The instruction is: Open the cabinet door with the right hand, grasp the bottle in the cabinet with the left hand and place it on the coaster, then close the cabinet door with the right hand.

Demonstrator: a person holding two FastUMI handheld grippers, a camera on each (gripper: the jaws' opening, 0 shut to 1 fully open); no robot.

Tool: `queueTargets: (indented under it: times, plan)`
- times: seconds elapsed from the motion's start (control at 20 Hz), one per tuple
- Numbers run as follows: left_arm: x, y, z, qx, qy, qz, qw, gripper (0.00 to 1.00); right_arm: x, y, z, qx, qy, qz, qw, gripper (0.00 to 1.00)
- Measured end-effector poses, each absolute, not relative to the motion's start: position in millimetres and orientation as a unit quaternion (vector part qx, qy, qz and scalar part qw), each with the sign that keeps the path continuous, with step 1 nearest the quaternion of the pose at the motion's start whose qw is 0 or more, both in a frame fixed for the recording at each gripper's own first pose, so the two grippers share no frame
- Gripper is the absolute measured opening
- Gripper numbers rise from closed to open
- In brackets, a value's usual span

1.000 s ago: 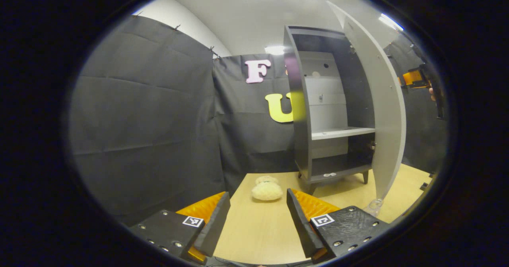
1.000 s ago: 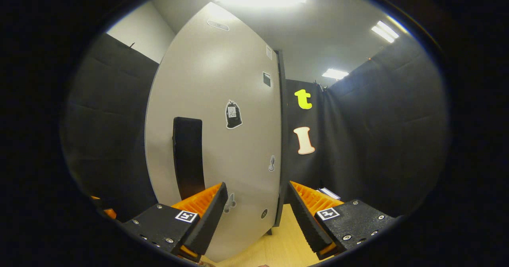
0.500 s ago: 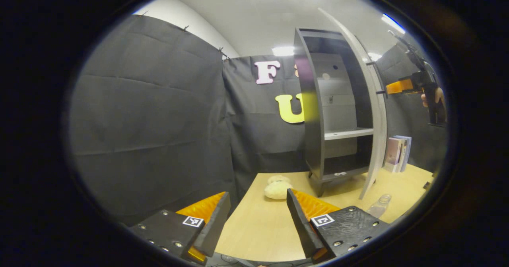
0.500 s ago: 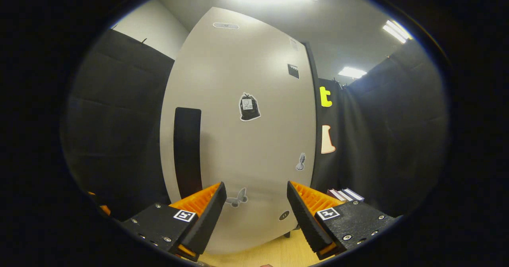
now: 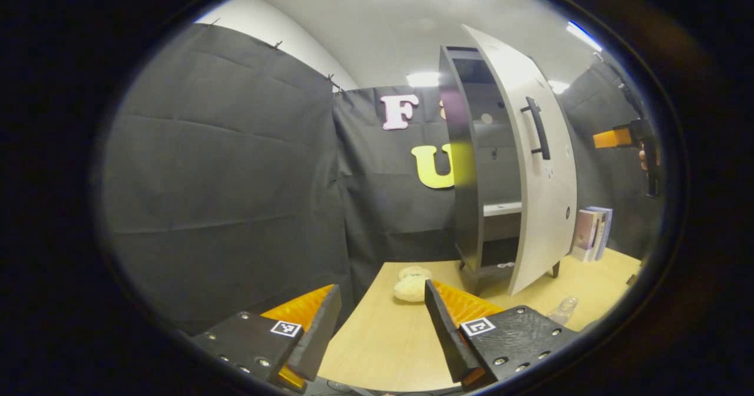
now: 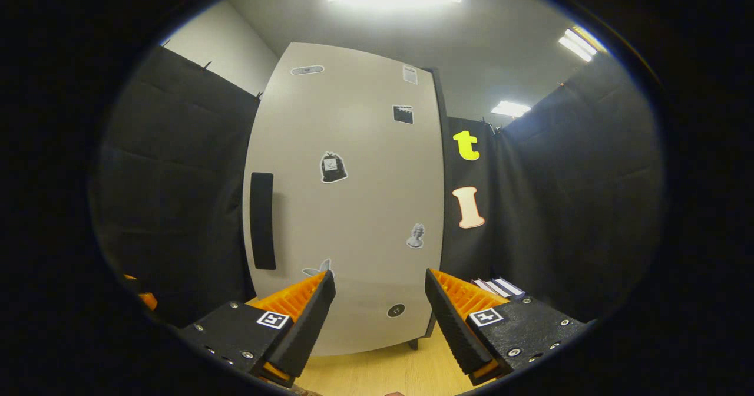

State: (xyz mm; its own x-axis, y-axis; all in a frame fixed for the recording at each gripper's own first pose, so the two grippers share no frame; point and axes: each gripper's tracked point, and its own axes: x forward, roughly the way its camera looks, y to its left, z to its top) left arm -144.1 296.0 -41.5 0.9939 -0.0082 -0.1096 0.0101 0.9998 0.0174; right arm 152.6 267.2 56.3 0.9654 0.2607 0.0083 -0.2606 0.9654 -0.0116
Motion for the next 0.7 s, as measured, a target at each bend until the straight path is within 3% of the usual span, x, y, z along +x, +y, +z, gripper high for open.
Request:
queueTargets:
  times: [0.1,0.15,0.2,0.35,0.45,0.5,0.7]
  plan:
    - [-141,275,-31,0.002,0.055,-0.012,0.998,0.87,147,244,55,0.002,-0.003,0.131,0.991,0.95]
    - [-138,262,-25,-0.001,0.053,-0.016,0.998,0.82,144,232,55,0.005,-0.004,0.129,0.992,0.95]
    - [-137,251,-17,-0.002,0.049,-0.020,0.999,0.87,142,221,56,0.006,-0.007,0.126,0.992,0.94]
    - [-139,224,6,0.004,0.035,-0.020,0.999,0.87,135,187,54,0.005,-0.007,0.118,0.993,0.94]
    - [-138,205,21,0.001,0.029,-0.025,0.999,0.77,131,165,54,0.007,-0.009,0.112,0.994,0.94]
    - [-137,196,26,-0.002,0.028,-0.026,0.999,0.87,130,155,53,0.008,-0.011,0.109,0.994,0.94]
    - [-146,157,42,-0.012,0.022,-0.038,0.999,0.87,121,116,49,0.011,-0.021,0.091,0.996,0.95]
